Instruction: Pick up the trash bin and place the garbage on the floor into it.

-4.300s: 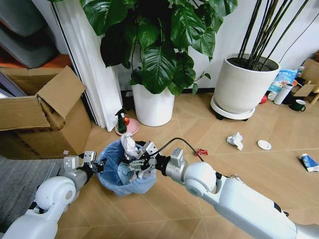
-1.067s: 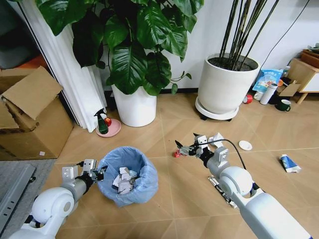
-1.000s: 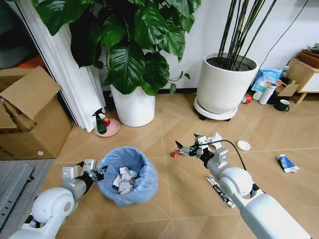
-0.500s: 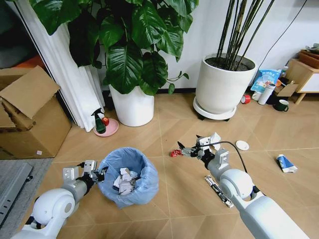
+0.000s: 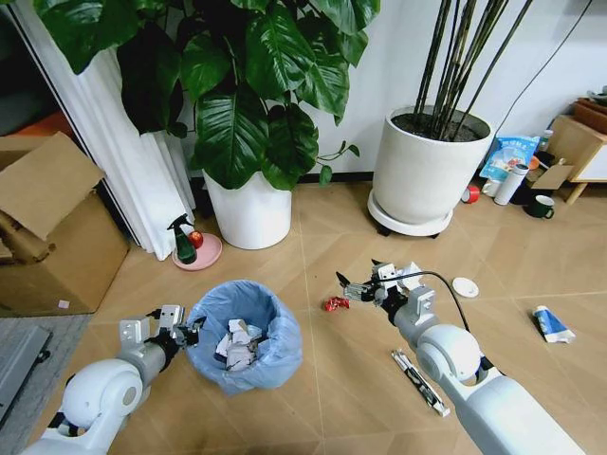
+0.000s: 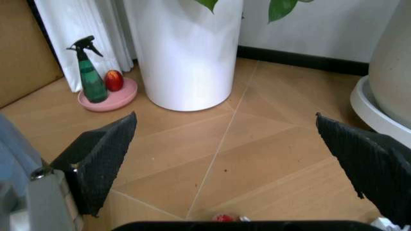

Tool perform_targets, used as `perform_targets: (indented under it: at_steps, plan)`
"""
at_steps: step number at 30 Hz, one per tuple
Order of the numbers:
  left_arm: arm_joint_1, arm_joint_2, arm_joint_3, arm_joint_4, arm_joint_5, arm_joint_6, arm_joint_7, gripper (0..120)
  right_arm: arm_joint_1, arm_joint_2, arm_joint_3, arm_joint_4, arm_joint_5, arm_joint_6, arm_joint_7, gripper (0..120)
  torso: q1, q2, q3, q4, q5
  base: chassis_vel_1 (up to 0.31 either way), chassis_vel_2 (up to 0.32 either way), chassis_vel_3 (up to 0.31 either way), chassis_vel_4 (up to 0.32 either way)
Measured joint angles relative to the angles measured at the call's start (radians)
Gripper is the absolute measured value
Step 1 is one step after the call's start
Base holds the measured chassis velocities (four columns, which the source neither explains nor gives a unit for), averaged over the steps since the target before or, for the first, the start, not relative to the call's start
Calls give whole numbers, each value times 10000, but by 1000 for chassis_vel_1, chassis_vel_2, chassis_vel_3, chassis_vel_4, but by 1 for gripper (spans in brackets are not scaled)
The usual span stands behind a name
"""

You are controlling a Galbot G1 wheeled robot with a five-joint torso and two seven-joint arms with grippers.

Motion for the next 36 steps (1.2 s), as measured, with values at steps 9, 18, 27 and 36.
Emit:
perform_targets:
  at_steps: [9,18,27,36]
  plan:
    - [-25,22,-7,49,6,-21,52,0,53,9,-109,-77,0,0,-5,100,-1,0,-2,-2,0,-64,62,50,-64]
    - [-50,42,-27,88,-5,-34,86,0,86,29,-212,-155,1,0,-12,100,0,0,-1,-2,1,-90,103,96,-94]
    - [-52,-52,-86,135,11,-52,128,0,-87,-370,21,-343,-9,96,-803,100,1,0,0,0,0,-101,110,99,-115]
    - [32,-135,-236,159,149,-130,348,0,-1468,-1310,1130,-1367,-627,1498,-3249,100,-2,1,-3,-1,2,-6,8,3,-4]
